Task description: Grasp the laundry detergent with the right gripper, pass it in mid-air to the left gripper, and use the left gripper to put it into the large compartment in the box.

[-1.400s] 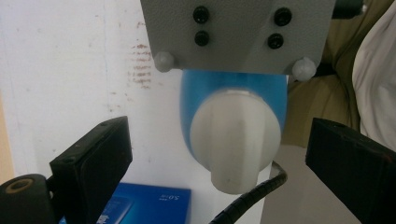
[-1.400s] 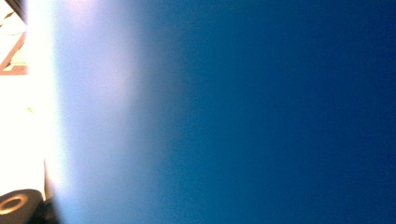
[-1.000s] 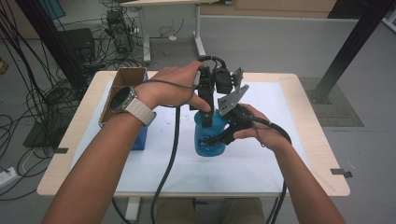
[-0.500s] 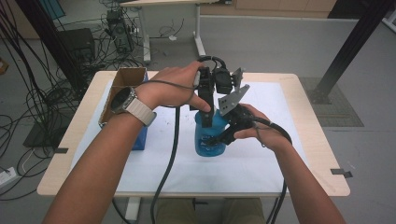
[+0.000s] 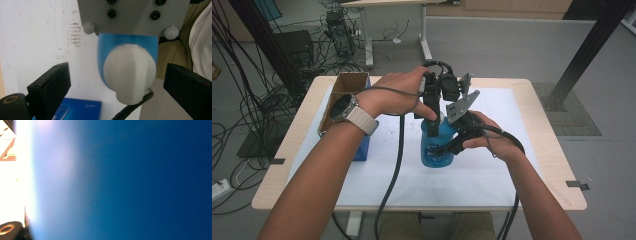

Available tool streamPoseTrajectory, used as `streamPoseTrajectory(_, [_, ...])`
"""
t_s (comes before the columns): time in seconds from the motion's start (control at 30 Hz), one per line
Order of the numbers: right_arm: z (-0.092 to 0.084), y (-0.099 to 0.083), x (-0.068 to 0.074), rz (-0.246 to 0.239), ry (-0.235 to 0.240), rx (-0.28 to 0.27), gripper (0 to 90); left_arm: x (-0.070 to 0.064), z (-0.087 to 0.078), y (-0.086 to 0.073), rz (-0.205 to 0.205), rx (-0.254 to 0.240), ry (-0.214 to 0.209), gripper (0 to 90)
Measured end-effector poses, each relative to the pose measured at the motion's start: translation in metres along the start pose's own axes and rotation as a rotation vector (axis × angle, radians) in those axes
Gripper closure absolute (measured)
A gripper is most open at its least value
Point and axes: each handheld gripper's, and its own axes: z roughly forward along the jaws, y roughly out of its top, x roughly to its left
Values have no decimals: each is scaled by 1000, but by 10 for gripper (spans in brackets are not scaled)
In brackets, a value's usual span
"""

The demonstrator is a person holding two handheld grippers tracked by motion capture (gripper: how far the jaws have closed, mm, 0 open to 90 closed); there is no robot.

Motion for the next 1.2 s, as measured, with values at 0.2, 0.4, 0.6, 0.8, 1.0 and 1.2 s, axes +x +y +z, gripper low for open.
streamPoseTrajectory(0.2, [0, 0, 0, -3, -1, -1, 435, 0, 0, 0, -1, -1, 2, 77])
streamPoseTrajectory(0.4, [-1, 0, 0, 1, -4, -1, 435, -1, -1, 0, 0, -1, 3, 78])
streamPoseTrajectory(0.6, [-1, 0, 0, 4, -4, -4, 435, -1, -1, 0, 0, -1, 4, 78])
streamPoseTrajectory(0.8, [-1, 0, 0, 0, -1, -3, 435, -1, -1, 0, 2, 0, 7, 78])
streamPoseTrajectory(1.0, [-1, 0, 0, 1, -2, -5, 435, -1, -1, 0, 1, -2, 7, 78])
streamPoseTrajectory(1.2, [-2, -1, 0, -1, -5, -4, 435, -2, -1, 1, 3, -2, 9, 80])
